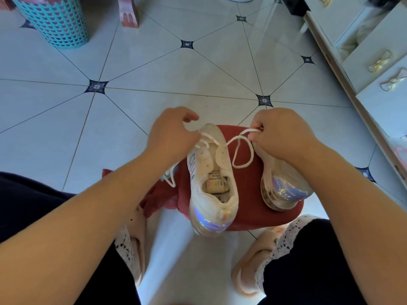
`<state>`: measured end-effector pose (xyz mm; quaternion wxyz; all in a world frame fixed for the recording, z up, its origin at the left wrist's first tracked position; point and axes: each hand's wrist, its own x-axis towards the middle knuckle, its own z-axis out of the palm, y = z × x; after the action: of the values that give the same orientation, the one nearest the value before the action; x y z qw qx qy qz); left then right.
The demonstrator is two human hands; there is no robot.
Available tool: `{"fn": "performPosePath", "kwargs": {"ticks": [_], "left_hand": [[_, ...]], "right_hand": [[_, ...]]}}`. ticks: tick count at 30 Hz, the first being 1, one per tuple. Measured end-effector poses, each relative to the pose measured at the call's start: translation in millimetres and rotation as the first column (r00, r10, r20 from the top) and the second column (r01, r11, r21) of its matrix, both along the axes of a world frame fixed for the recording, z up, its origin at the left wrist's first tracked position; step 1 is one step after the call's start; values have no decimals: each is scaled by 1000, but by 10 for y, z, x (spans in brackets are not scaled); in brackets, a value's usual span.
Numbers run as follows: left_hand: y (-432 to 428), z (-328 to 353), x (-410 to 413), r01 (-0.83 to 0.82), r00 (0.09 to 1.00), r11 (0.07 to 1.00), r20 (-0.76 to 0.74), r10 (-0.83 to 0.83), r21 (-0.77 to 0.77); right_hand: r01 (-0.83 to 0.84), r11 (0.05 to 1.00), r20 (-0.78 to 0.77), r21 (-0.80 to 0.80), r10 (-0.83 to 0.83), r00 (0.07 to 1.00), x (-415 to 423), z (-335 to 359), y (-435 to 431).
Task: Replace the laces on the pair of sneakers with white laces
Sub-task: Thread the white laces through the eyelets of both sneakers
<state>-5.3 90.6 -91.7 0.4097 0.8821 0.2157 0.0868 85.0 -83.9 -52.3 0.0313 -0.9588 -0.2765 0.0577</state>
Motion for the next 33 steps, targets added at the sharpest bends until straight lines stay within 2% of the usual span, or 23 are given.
{"fn": "performPosePath", "kwargs": {"ticks": [3, 5, 8, 12, 17, 20, 24, 27, 28, 29, 30, 31, 33], "left_hand": [[157, 79, -8, -98, 995, 980, -2, 99, -171], [102, 96, -21, -29, 999, 970, -30, 23, -241], [-84, 36, -55, 108, 989, 981, -78, -122, -162], [-162, -65, -46, 179, 975, 984, -130, -178, -4], [-51, -165, -43, 208, 948, 976, -258, -184, 69], [-20, -171, -36, 206, 947, 977, -259, -187, 48], [13, -133, -21, 207, 952, 968, -257, -165, 145], [61, -95, 29, 169, 947, 973, -299, -117, 155], [75, -87, 46, 120, 953, 990, -290, -92, 80], [84, -66, 48, 23, 963, 996, -265, -44, -82], [80, -37, 33, -85, 975, 952, -222, 19, -293], [75, -1, 5, -152, 981, 871, -177, 76, -468], [79, 74, -65, -192, 981, 681, -132, 140, -707]], "right_hand": [[-18, 997, -19, 78, 19, 1000, -16, -29, 45], [-24, 992, -71, 124, 33, 997, -76, -95, 95], [-45, 993, -162, 113, 63, 985, -194, -219, 174], [-16, 993, -171, 121, 36, 985, -207, -296, 181], [-11, 995, -178, 97, 28, 984, -145, -318, 181], [0, 997, -163, 79, 13, 987, -147, -336, 201], [25, 997, -182, 66, -13, 983, -144, -341, 200], [40, 998, -191, 53, -29, 981, -138, -343, 188], [42, 998, -189, 48, -32, 981, -136, -347, 184], [45, 998, -190, 46, -35, 981, -133, -353, 182], [50, 998, -194, 44, -41, 980, -130, -357, 180], [55, 998, -198, 41, -46, 979, -127, -361, 177], [59, 998, -199, 30, -51, 979, -128, -370, 178]]}}
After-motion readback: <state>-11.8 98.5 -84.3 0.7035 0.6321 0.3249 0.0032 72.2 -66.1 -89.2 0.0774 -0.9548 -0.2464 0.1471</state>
